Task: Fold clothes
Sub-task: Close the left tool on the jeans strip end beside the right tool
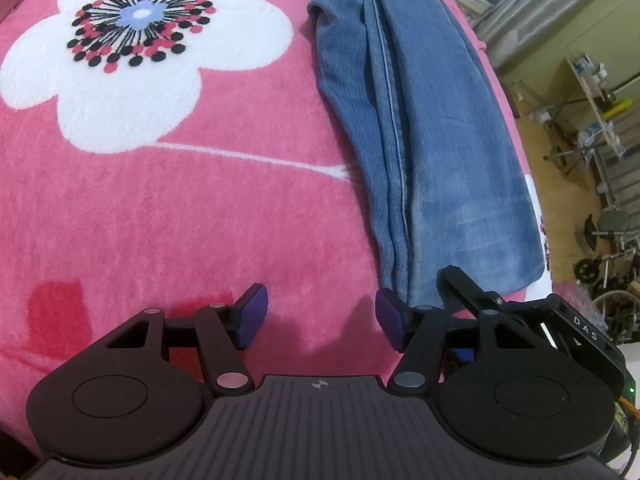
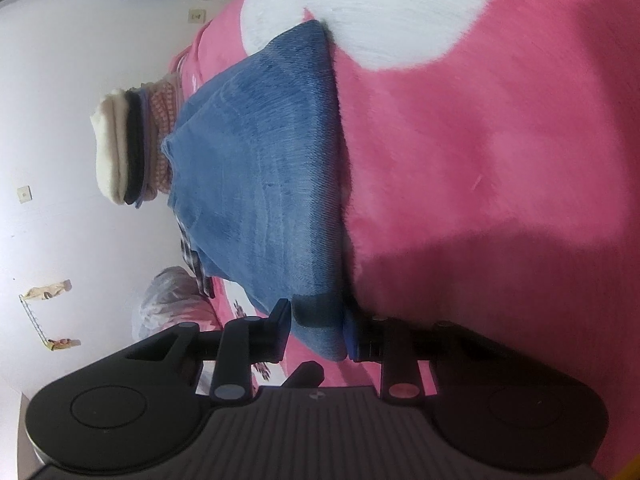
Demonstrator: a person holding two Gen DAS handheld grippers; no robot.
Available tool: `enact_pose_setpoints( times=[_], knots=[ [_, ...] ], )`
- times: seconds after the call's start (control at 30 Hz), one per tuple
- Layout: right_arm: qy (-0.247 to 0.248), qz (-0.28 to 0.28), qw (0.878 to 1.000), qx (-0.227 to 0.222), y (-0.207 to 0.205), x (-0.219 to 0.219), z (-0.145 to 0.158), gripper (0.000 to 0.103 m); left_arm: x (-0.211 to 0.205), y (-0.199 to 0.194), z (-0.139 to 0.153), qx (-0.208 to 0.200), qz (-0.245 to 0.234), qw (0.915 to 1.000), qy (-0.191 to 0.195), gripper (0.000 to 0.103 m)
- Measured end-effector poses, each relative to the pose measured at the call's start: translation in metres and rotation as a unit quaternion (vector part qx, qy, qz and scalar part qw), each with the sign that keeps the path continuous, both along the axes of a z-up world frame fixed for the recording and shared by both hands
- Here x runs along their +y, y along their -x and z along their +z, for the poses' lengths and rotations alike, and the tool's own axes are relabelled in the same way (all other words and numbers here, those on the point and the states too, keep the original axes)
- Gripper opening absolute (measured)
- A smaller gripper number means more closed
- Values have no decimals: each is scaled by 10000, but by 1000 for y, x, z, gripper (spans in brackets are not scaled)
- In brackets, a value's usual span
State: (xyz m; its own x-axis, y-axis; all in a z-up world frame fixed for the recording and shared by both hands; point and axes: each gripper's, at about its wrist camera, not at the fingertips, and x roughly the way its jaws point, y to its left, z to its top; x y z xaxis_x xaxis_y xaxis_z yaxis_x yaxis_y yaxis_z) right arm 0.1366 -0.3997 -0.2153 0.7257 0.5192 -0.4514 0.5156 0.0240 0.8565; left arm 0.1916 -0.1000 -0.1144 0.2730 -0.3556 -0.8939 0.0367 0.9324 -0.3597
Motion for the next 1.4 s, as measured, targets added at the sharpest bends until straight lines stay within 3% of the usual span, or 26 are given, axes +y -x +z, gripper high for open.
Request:
enact_pose_setpoints(
  times=[0.4,0.57,0.7,0.83,0.9,1.27,1.4],
  knots=[
    [225,116,9996,150,-6,10,6,28,-3,0,-2,-45,-35,10000,-3,61],
    [390,54,9992,38,-1,12,11,21,14,3,-4,-121,249,9978,606,66],
    [310,-112,9993,-190,11,12,12,16,32,5,-4,-198,485,9888,1400,66],
    [239,-140,9991,-312,11,10,16,15,41,-1,-10,-53,717,9695,2344,67],
    [204,-154,9990,-371,11,9,18,14,38,-6,-15,114,795,9626,2589,67],
    [56,-207,9980,-597,15,2,29,14,15,-31,-35,734,825,9420,3168,67],
    [29,-199,9980,-602,16,1,28,14,4,-38,-42,952,775,9390,3212,67]
  ],
)
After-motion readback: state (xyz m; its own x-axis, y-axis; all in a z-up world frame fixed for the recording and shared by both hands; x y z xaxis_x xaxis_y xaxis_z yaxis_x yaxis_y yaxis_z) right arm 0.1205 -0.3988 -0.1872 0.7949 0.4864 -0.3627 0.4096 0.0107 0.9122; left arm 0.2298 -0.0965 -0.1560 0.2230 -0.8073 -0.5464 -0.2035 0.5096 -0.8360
